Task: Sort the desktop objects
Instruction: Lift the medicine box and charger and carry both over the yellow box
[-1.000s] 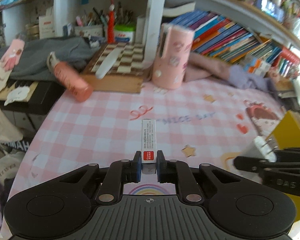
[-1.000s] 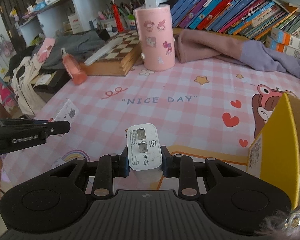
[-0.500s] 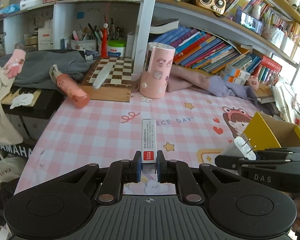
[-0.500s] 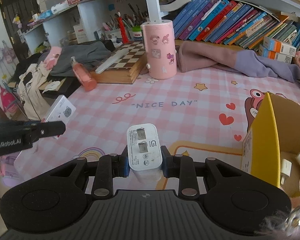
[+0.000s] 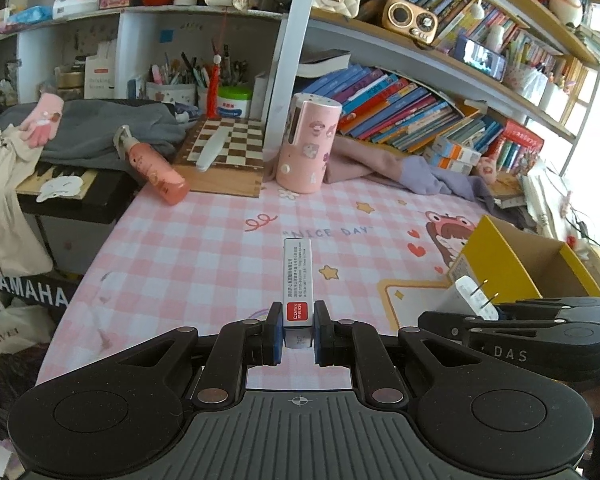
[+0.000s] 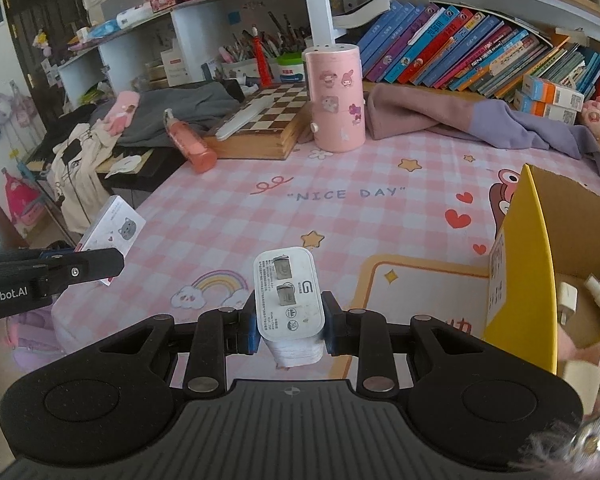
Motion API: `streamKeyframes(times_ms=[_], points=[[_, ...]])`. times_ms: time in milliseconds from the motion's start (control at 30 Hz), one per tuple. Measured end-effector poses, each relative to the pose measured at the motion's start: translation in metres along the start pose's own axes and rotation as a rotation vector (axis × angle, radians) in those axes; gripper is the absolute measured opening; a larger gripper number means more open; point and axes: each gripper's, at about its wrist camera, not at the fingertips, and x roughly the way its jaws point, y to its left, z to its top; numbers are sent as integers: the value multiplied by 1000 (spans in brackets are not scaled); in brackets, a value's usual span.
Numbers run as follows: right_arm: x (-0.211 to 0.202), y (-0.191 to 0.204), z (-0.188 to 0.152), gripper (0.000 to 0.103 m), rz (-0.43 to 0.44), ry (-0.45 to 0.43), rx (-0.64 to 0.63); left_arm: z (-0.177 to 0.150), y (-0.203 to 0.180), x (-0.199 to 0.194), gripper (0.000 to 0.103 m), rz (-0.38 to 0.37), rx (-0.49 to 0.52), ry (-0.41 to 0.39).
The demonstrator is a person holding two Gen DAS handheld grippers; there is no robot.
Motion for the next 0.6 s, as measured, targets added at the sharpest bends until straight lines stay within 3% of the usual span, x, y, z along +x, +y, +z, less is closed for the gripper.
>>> streamKeyframes(times_ms=[600], points=[[-54,49,-71,26,-39,25,42,-58,12,-67,13,-60,8,43]])
